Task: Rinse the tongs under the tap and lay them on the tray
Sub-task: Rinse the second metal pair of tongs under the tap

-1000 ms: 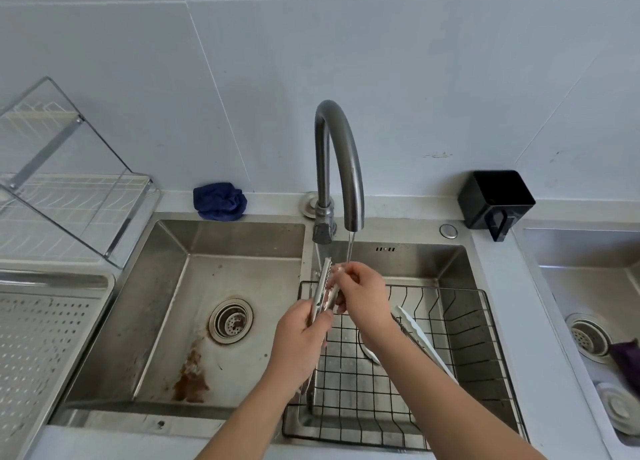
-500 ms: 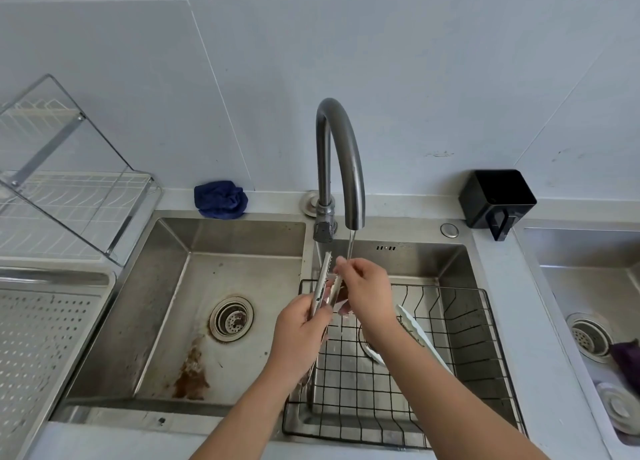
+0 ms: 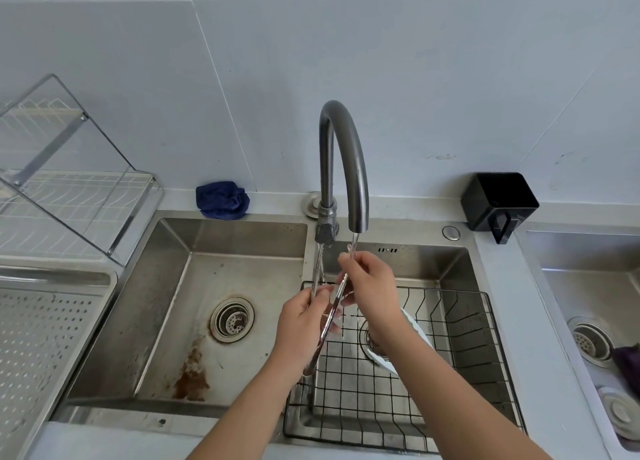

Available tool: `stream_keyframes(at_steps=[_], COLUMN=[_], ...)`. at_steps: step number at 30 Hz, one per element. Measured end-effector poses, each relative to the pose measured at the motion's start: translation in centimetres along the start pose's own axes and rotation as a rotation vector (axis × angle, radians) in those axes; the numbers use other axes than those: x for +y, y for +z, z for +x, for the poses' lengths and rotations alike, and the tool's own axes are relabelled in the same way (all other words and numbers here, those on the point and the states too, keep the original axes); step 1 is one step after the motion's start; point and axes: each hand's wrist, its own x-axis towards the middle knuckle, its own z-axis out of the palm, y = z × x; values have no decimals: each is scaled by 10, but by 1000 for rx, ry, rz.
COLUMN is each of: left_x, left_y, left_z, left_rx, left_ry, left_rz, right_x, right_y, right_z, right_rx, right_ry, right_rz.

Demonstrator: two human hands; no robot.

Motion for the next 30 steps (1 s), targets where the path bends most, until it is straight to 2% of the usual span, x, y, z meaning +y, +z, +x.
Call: stream_keyframes(at_steps=[3,8,11,13,21,24,26,30], left_x=[3,5,4,2,-5,-7,-4,4], left_y=[0,2,1,0,-2,1,6,16], left_z=[3,1,-1,-3,1,4,7,5], left_rx=[11,23,1,-34,16,28,8,-59], left_ry=[-21,57,37,-38,-59,-80,-77,-28], left_rz=[-31,-86,-75,-113,-124,-172,-172,-129], right_x=[1,-12,-17,-16,-3,-16,-21,-23], right_y=[0,6,11,12,6,-10,-15,-23], right_z=[-3,2,6,7,-19,-9,-7,-10], right_rx=[-123,-249,-198,-157,-281,-201,-131,-93], right_ry=[24,86,123,110,55,-2,-20,-19], right_rz=[123,338,636,724,314,109,105,44])
